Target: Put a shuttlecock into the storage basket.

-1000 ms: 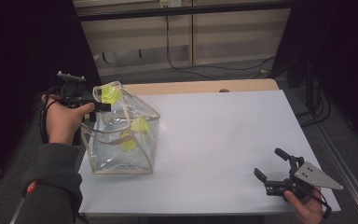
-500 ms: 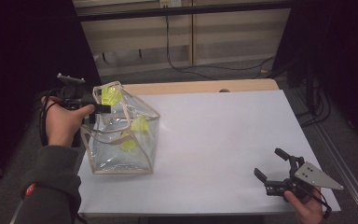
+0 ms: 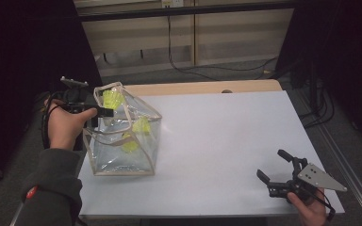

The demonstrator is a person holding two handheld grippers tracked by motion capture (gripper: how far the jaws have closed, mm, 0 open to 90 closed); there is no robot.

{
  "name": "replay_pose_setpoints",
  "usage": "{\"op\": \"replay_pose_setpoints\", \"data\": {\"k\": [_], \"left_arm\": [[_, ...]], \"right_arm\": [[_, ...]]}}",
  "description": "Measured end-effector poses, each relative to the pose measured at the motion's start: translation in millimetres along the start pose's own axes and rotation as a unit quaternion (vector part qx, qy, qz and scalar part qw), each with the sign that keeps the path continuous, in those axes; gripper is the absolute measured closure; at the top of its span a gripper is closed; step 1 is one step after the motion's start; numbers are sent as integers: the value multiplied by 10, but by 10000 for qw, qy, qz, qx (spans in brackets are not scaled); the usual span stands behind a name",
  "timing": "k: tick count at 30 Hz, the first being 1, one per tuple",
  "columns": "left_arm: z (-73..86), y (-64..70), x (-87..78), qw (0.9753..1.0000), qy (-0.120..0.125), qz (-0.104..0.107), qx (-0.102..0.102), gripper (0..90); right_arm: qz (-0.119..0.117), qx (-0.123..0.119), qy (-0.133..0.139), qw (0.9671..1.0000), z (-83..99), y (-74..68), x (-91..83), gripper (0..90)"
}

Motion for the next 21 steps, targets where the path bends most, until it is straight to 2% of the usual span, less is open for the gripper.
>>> {"op": "replay_pose_setpoints", "data": {"k": [6, 9, 13, 21], "left_arm": [[19, 19, 25, 10000, -18, 44, -53, 634], [24, 24, 37, 10000, -54, -19, 51, 596], [13, 49, 21, 9999, -80, 86, 93, 582], [-43, 93, -65, 9998, -46, 168, 116, 536]], "right_arm": [[-4, 3, 0, 10000, 1, -3, 3, 10], [4, 10, 1, 10000, 1, -1, 2, 10], [0, 6, 3, 10000, 1, -2, 3, 10], [-2, 13, -8, 10000, 0, 1, -2, 10]]}}
Point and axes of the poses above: each handheld gripper's, and its own axes: x roughly forward along the jaws, z roughly out of its underside, y roughly to its right, the point moved 4 cm from there along x, roughly forward along the jaws, and after that the axes turned 3 degrees about y, right-handed, at the moved point
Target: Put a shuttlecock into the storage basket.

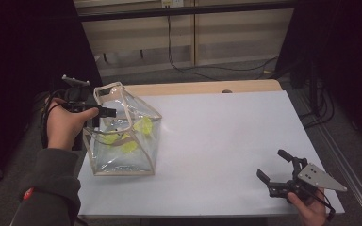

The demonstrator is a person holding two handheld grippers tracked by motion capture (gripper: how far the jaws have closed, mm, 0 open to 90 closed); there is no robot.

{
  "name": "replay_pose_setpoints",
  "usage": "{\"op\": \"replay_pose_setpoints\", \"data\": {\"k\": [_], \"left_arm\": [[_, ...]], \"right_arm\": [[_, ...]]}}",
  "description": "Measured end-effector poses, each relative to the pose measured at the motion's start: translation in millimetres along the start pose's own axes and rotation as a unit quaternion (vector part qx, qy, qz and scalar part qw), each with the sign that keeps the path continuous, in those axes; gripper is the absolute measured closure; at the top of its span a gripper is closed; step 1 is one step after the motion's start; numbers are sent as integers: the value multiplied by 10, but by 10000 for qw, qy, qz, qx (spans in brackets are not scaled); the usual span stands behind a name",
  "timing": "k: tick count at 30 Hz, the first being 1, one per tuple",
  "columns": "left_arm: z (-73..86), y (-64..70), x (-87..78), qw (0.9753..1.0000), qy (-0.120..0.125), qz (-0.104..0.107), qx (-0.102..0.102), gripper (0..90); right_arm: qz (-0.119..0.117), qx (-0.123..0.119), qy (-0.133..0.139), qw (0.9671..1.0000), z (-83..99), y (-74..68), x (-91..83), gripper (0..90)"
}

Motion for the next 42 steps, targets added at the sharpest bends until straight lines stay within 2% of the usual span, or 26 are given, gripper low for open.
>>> {"op": "replay_pose_setpoints", "data": {"k": [6, 8, 15, 19, 22, 30, 38, 42], "left_arm": [[-45, 107, -23, 9997, 153, 209, 52, 460], [-58, 139, -24, 9994, 165, 234, 168, 441], [-88, 286, -16, 9981, 293, 469, 279, 377], [-94, 356, -4, 9970, 274, 573, 441, 350], [-89, 401, 10, 9960, 272, 702, 481, 328], [-63, 501, 43, 9943, 209, 788, 692, 290], [-51, 632, 76, 9908, 264, 972, 906, 242], [-43, 723, 101, 9876, 307, 1145, 1032, 222]], "right_arm": [[0, -9, 11, 10000, 0, -1, 2, 10], [3, -10, 9, 10000, 0, -1, 2, 10], [-1, -1, 2, 10000, -1, -2, -1, 10], [0, 5, 3, 10000, -3, -2, -3, 10], [-1, 12, 7, 10000, -4, -3, -3, 10], [-4, -3, 9, 10000, -3, -6, 0, 10], [2, 11, 10, 10000, -3, -2, -2, 10], [0, 4, 8, 10000, -5, -2, -3, 10]]}}
Point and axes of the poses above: each handheld gripper's, and its own axes: x roughly forward along the jaws, z roughly out of its underside, y roughly to its right, the point moved 4 cm from there along x, roughly forward along the jaws, and after that the axes turned 3 degrees about y, right-handed, at the moved point
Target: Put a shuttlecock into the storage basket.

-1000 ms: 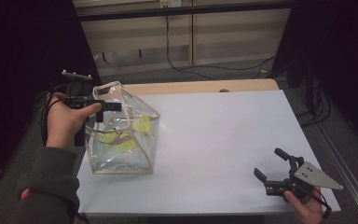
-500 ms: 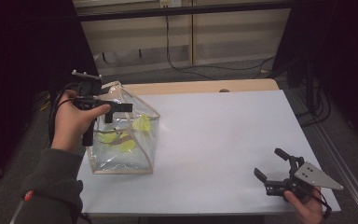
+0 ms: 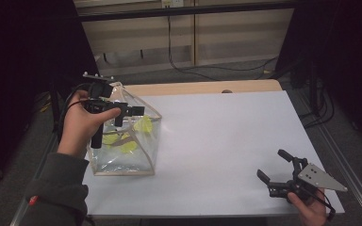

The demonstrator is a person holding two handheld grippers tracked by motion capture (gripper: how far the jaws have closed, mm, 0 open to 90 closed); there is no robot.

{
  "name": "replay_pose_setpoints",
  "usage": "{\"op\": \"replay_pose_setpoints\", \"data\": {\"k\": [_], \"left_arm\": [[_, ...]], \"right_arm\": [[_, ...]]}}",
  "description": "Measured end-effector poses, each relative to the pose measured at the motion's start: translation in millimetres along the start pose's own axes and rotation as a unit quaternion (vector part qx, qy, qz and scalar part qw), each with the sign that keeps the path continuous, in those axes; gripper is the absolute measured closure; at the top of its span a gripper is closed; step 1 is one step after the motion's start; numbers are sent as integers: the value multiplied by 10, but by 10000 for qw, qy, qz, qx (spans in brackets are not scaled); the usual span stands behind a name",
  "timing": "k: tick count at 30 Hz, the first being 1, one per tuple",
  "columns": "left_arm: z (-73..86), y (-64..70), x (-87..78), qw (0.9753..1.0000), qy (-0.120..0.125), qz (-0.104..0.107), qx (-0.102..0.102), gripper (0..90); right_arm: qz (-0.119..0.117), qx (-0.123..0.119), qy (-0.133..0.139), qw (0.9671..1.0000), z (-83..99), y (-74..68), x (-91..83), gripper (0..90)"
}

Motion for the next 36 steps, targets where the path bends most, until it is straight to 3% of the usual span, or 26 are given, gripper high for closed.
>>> {"op": "replay_pose_setpoints", "data": {"k": [14, 36], "left_arm": [[63, 123, 110, 9994, 25, 237, 258, 195], [197, 318, 226, 9970, 182, 643, 381, 168]], "right_arm": [[-21, -9, 2, 10000, -1, -8, 1, 10], [-16, -16, -3, 10000, 7, -7, 5, 10]]}}
Point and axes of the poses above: each handheld gripper's, and its own axes: x roughly forward along the jaws, z roughly out of its underside, y roughly to its right, the point moved 4 cm from there along x, roughly forward along the jaws, and after that the axes turned 3 degrees about y, right-handed, at the moved point
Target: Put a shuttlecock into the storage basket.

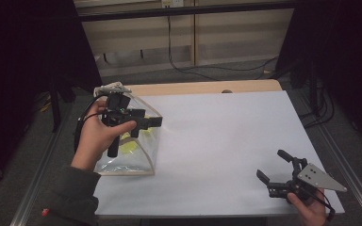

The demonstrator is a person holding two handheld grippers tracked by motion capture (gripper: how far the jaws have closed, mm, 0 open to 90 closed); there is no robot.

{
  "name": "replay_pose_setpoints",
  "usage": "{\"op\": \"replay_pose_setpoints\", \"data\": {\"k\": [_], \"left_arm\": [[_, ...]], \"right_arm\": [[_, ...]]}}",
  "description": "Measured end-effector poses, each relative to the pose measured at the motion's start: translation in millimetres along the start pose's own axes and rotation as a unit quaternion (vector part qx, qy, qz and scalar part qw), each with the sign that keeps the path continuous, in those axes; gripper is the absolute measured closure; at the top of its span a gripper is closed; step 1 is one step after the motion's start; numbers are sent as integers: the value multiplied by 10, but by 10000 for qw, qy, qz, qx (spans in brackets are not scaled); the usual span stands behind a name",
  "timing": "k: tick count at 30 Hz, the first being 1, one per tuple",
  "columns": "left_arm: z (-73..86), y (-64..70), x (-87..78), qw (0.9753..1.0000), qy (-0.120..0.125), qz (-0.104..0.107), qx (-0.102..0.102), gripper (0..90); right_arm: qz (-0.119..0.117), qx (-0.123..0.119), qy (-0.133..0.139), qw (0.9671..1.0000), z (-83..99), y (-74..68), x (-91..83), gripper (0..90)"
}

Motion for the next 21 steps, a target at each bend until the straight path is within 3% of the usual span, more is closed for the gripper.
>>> {"op": "replay_pose_setpoints", "data": {"k": [8, 21], "left_arm": [[54, 85, 49, 9998, -76, 118, 144, 162], [173, 165, 117, 9992, -35, 345, 208, 153]], "right_arm": [[0, 5, -10, 10000, 0, -2, -2, 10], [-6, 6, -9, 10000, -1, -3, -5, 10]]}}
Point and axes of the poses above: each handheld gripper's, and its own axes: x roughly forward along the jaws, z roughly out of its underside, y roughly to its right, the point moved 4 cm from there along x, roughly forward along the jaws, and after that the axes turned 3 degrees about y, right-handed, at the moved point
